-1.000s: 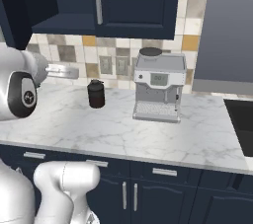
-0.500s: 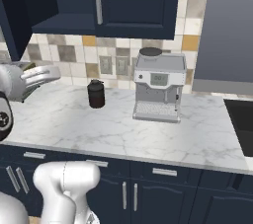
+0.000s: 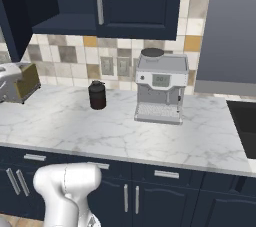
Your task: Close all open cabinet doors.
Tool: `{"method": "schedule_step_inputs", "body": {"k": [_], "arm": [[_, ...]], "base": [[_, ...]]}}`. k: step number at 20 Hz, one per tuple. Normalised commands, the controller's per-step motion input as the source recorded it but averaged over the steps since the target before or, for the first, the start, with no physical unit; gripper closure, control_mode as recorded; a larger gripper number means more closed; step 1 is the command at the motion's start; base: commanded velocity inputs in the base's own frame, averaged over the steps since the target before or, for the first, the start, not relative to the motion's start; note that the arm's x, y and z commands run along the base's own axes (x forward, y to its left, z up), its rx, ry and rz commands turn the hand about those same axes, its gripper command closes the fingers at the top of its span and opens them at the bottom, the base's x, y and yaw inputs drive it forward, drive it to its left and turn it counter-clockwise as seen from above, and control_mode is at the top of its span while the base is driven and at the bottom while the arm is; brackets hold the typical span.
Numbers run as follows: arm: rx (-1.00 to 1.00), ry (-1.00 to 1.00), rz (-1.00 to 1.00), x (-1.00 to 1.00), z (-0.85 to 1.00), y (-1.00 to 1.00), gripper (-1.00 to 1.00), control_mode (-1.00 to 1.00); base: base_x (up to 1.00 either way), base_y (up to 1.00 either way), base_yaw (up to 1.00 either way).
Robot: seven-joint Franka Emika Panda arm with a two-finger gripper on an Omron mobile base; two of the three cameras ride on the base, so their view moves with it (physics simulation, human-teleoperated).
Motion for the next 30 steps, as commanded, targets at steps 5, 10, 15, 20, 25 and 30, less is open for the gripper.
{"method": "schedule_step_inputs", "body": {"k": [5, 10, 15, 20, 25, 30], "arm": [[-0.34, 0.00, 0.07, 0.00, 0.31, 0.67, -1.00, -1.00], [-0.35, 0.00, 0.06, 0.01, 0.36, 0.72, -1.00, -1.00], [-0.32, 0.00, 0.03, 0.31, 0.29, 0.60, -1.00, -1.00], [-0.27, 0.01, 0.00, 0.69, 0.15, 0.39, -1.00, -1.00], [-0.21, 0.00, 0.00, 0.73, 0.00, 0.17, -1.00, -1.00], [-0.22, 0.00, 0.00, 0.70, 0.00, 0.09, -1.00, -1.00]], "base": [[0.00, 0.00, 0.00], [0.00, 0.00, 0.00], [0.00, 0.00, 0.00], [0.00, 0.00, 0.00], [0.00, 0.00, 0.00], [0.00, 0.00, 0.00]]}}
